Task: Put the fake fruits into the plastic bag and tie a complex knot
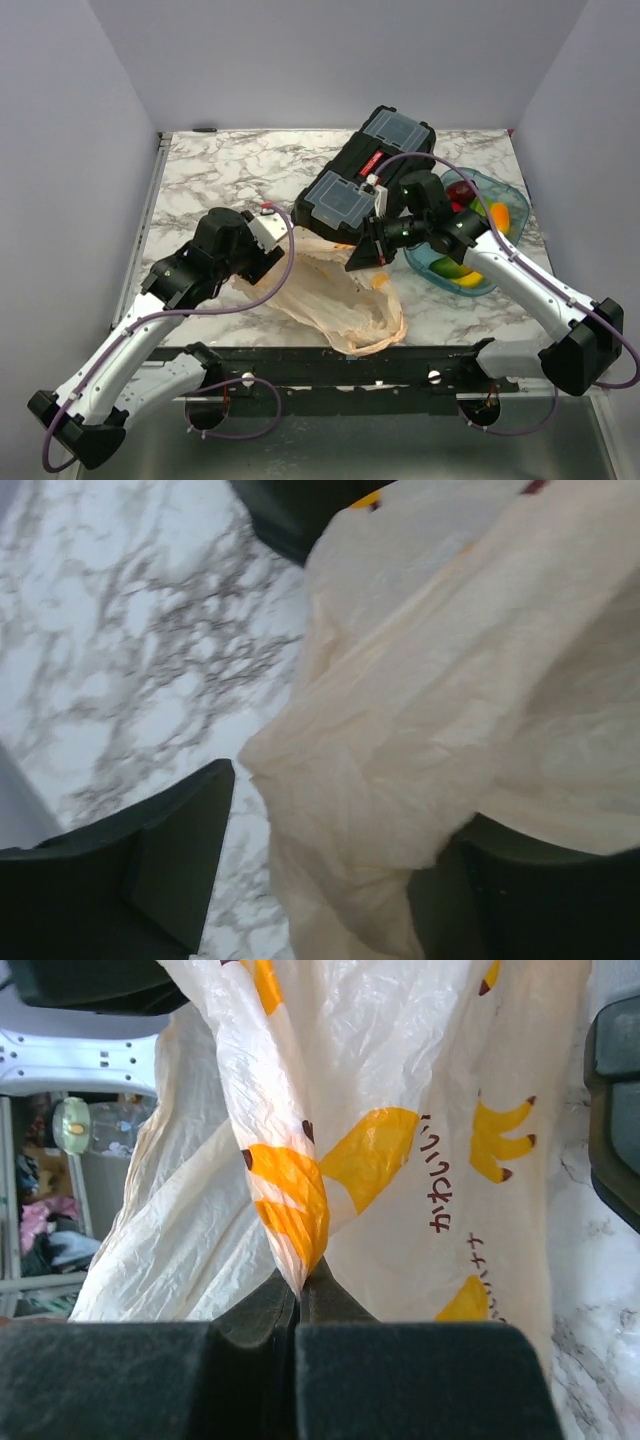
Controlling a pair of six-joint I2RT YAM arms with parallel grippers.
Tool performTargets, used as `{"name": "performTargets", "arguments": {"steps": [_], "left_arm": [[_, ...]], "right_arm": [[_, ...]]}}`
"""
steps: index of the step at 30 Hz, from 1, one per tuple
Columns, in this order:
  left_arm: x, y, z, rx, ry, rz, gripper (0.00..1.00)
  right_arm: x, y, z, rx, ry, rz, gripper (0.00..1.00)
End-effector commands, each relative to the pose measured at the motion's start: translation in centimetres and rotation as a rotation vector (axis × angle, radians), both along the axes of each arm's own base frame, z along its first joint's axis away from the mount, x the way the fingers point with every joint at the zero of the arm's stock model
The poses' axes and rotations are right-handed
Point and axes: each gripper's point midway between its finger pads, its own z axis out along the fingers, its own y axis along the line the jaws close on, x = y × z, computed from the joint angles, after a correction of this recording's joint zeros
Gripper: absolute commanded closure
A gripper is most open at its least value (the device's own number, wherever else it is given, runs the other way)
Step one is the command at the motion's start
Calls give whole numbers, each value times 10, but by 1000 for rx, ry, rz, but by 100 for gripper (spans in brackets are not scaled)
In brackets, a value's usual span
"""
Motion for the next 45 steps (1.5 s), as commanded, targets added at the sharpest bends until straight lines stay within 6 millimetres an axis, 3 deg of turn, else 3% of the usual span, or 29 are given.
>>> {"name": "performTargets", "arguments": {"steps": [1,4,6,8,9,10,12,16,19,25,29,32,34,37,41,45], "left_arm": [[-46,-43,-6,-187,217,-235,51],[-52,-53,-4,-242,265,-267,76],[-59,-60,5,-304,308,-288,100],[-72,-71,21,-398,381,-334,100],[-80,-77,31,-448,422,-372,100],[-84,-80,38,-484,450,-377,100],[-81,-82,42,-518,491,-309,100],[-70,-83,36,-569,602,-158,100],[-63,-87,33,-628,675,-105,100],[-46,-83,35,-798,822,11,100],[-36,-71,35,-836,835,68,100],[-30,-52,16,-752,786,159,100],[-26,-40,0,-686,753,198,100],[-28,-44,-9,-675,794,184,100],[-25,-53,-8,-652,796,132,100],[-22,-56,-6,-635,780,124,100]], "right_arm": [[2,-5,0,-36,-103,97,99],[7,-5,0,-62,-146,128,99],[13,-8,-5,-102,-175,125,99],[22,-14,-15,-158,-225,114,99],[29,-19,-21,-196,-272,105,94],[41,-26,-29,-259,-326,64,82],[59,-40,-33,-351,-399,2,50],[50,-59,-18,-406,-467,24,3],[45,-76,-21,-460,-521,-16,0],[24,-118,-88,-671,-553,91,0],[25,-145,-104,-803,-620,154,0],[33,-167,-107,-909,-688,139,6],[37,-168,-100,-909,-721,126,15],[29,-130,-67,-701,-681,111,24],[21,-82,-9,-436,-640,124,4],[19,-63,40,-302,-654,91,0]]}}
